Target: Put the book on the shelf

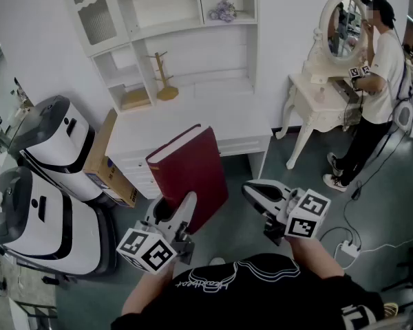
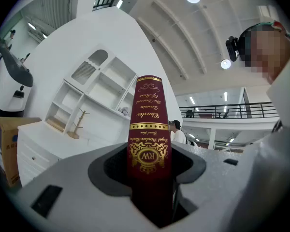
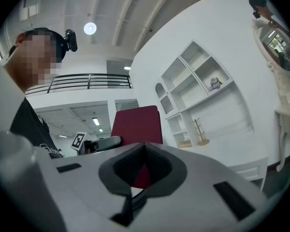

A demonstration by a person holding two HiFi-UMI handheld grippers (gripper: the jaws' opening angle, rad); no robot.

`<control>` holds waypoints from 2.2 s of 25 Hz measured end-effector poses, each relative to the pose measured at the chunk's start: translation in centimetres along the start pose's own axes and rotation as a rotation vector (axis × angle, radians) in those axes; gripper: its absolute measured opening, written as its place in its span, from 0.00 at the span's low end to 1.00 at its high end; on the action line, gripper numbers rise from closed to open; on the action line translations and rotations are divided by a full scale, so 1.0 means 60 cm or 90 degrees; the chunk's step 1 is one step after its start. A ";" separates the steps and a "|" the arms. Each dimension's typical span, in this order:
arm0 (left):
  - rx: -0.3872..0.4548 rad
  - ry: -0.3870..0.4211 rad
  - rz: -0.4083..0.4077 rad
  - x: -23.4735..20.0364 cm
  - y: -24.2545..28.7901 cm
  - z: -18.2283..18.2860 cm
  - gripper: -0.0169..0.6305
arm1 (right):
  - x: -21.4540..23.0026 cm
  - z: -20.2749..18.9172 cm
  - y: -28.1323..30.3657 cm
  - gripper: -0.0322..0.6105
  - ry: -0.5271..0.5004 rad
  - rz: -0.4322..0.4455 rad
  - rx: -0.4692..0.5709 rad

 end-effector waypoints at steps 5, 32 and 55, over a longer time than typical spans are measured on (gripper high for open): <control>0.001 -0.001 0.001 0.017 -0.007 -0.012 0.36 | -0.008 -0.005 -0.015 0.06 -0.001 0.003 0.001; -0.004 -0.001 -0.049 0.079 0.045 -0.068 0.36 | 0.022 -0.038 -0.113 0.06 0.010 -0.046 0.015; -0.006 -0.015 -0.047 -0.271 0.356 0.096 0.36 | 0.355 0.107 0.211 0.06 0.009 -0.067 0.005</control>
Point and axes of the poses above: the fingertips, and each gripper's own axes: y forward along the fingers, x to its right, z out of its top, the point moved 3 cm from there along -y, backward along the fingers, and after that the axes turned 4 degrees about -x, right-handed, at the moved point
